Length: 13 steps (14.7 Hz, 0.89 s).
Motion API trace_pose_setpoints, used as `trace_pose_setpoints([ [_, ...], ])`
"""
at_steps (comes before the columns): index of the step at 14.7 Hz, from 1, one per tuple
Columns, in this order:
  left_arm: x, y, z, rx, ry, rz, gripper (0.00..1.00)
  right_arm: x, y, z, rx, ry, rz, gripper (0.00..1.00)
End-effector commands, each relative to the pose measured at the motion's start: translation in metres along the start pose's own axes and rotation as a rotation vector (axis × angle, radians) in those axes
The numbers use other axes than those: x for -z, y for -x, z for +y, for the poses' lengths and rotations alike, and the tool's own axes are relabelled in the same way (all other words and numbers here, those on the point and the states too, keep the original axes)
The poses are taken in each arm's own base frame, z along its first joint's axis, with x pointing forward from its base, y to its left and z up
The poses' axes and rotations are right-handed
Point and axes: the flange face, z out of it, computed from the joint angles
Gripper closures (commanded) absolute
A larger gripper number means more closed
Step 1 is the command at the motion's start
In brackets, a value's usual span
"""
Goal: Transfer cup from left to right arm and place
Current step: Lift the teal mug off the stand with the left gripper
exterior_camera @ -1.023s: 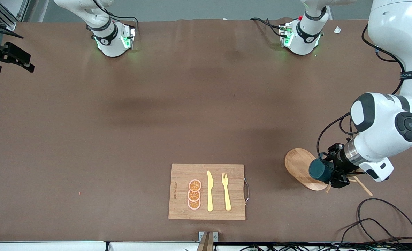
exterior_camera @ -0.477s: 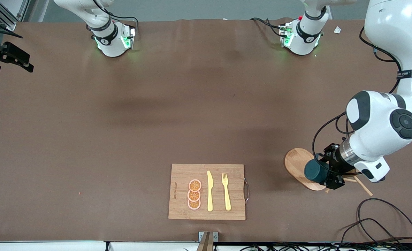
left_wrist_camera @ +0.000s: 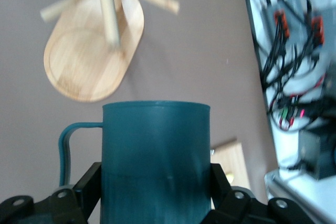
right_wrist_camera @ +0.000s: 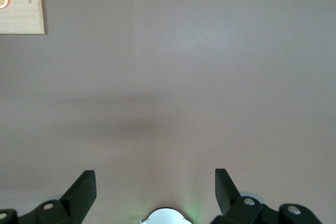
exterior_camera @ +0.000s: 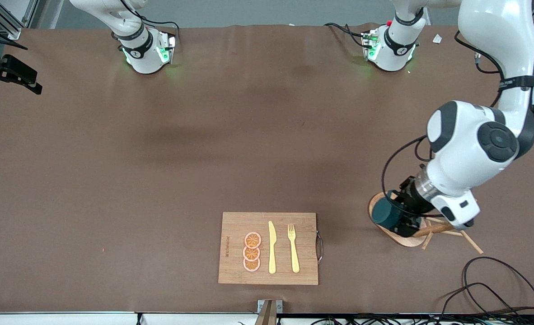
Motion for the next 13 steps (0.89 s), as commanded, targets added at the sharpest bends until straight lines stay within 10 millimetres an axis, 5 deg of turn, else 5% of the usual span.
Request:
trace_pose_setpoints([
  [1, -0.002, 0.066, -0.001, -0.087, -0.018, 0.042, 0.28, 0.004, -0.001, 0.001, -0.011, -0.004, 0.007, 0.0],
  [6, -0.06, 0.218, -0.019, -0.314, -0.034, 0.222, 0.28, -0.002, -0.005, -0.001, -0.01, -0.019, 0.0, 0.0],
  [11, -0.118, 0.351, -0.062, -0.483, 0.038, 0.398, 0.28, -0.052, -0.04, 0.001, -0.006, -0.016, -0.095, 0.0],
  [13, -0.141, 0.385, -0.083, -0.549, 0.071, 0.47, 0.28, -0.08, -0.059, 0.003, -0.01, -0.01, -0.14, 0.0],
])
